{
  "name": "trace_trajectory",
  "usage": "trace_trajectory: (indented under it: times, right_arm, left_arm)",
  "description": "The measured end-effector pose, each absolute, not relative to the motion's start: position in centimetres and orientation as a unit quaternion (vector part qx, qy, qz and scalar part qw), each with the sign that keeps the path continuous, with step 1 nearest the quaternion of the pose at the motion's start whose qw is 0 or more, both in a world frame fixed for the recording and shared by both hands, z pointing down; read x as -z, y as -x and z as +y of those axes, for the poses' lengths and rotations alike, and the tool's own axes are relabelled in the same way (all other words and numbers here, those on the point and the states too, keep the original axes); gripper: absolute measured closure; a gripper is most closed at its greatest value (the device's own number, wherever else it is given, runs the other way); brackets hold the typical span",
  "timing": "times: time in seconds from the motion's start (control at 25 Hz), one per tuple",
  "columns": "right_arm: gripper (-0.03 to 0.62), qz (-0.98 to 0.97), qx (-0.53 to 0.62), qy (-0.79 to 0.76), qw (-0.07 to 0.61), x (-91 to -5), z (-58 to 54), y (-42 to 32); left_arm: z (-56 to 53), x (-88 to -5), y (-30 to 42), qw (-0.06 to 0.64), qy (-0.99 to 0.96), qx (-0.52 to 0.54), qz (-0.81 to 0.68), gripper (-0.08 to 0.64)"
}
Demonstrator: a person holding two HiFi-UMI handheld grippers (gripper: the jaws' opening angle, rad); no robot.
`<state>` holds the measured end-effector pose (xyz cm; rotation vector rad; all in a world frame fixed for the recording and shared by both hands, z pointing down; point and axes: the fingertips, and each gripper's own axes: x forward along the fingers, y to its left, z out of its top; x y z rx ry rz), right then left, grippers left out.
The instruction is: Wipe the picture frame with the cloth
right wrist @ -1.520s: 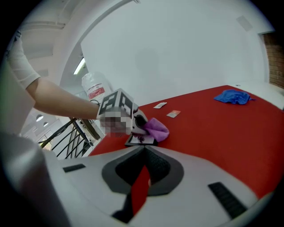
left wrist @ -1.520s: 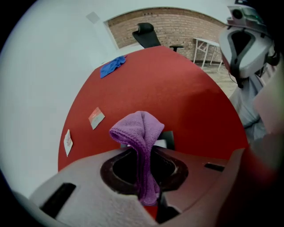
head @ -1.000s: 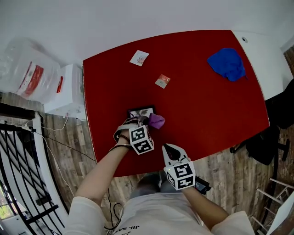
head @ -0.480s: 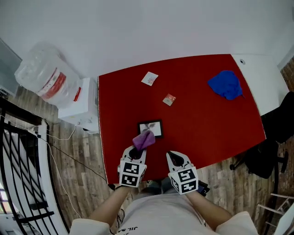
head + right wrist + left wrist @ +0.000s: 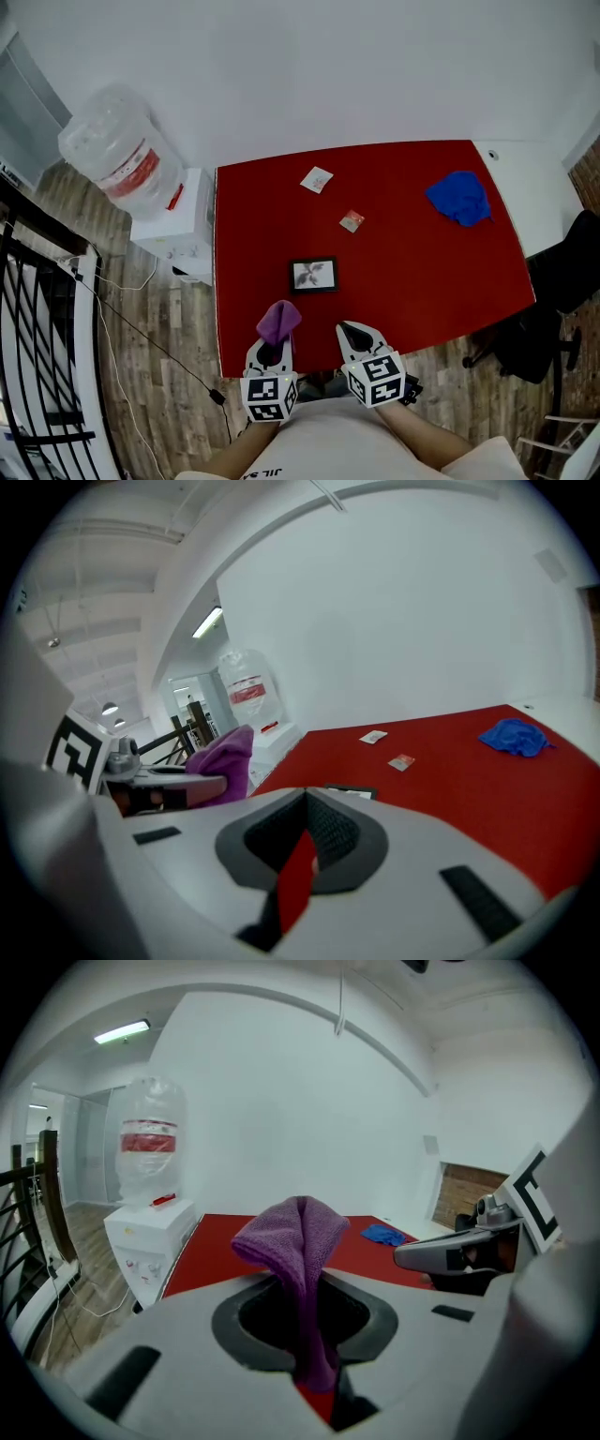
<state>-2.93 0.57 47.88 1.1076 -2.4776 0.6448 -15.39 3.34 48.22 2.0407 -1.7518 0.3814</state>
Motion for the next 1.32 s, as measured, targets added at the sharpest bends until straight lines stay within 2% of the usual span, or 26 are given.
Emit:
trace_trajectory:
  times: [1.32]
  right_arm:
    - [0.589,-0.884,-0.194,-0.382,0.185,-46.9,1.6,3.9]
  left_arm:
    - [4.4,-46.9,15.3,0.201,-0.744,-0.128,-0.625,0.503]
